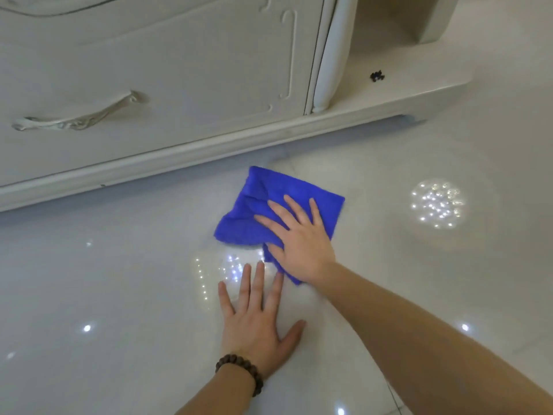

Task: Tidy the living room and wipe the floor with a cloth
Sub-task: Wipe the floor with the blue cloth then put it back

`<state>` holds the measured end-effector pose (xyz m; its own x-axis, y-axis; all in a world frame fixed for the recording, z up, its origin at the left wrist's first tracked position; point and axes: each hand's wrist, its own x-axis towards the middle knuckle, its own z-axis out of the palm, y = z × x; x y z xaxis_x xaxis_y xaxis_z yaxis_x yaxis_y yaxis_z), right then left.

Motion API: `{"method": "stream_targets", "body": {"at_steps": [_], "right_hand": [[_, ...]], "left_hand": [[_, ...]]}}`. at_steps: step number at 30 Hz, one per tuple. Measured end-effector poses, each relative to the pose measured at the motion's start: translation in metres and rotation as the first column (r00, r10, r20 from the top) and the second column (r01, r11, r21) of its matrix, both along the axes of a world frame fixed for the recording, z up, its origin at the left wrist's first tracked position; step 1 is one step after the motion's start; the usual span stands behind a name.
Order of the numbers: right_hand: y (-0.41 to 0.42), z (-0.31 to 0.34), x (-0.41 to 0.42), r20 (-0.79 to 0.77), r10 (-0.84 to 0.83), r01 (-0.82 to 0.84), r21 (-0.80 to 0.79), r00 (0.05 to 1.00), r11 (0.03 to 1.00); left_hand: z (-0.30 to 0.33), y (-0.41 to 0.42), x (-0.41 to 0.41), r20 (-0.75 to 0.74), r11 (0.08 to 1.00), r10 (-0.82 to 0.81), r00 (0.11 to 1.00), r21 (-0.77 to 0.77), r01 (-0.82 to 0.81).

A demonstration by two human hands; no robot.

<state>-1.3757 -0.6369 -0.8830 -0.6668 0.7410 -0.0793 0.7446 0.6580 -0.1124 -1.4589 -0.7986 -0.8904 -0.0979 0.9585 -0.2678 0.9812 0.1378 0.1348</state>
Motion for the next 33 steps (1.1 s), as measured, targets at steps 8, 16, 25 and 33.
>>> {"method": "stream_targets", "body": {"at_steps": [8, 16, 25, 33], "right_hand": [[-0.048, 0.001, 0.114, -0.032, -0.712, 0.713, 0.044, 0.701, 0.700], [-0.111, 0.000, 0.222, 0.065, -0.649, 0.644, 0.076, 0.758, 0.761], [-0.218, 0.005, 0.109, 0.032, -0.447, 0.447, 0.009, 0.894, 0.895], [-0.210, 0.006, 0.274, 0.018, -0.959, 0.958, -0.062, 0.282, 0.280]], "left_hand": [[0.001, -0.001, 0.001, -0.020, 1.000, 0.014, 1.000, -0.024, -0.015], [0.006, 0.001, 0.003, -0.067, 0.999, 0.011, 0.998, -0.034, -0.014], [0.008, -0.001, 0.005, -0.045, 0.999, 0.009, 0.999, -0.048, -0.011], [0.009, -0.004, 0.004, -0.063, 0.999, -0.021, 0.998, -0.034, 0.019]]}}
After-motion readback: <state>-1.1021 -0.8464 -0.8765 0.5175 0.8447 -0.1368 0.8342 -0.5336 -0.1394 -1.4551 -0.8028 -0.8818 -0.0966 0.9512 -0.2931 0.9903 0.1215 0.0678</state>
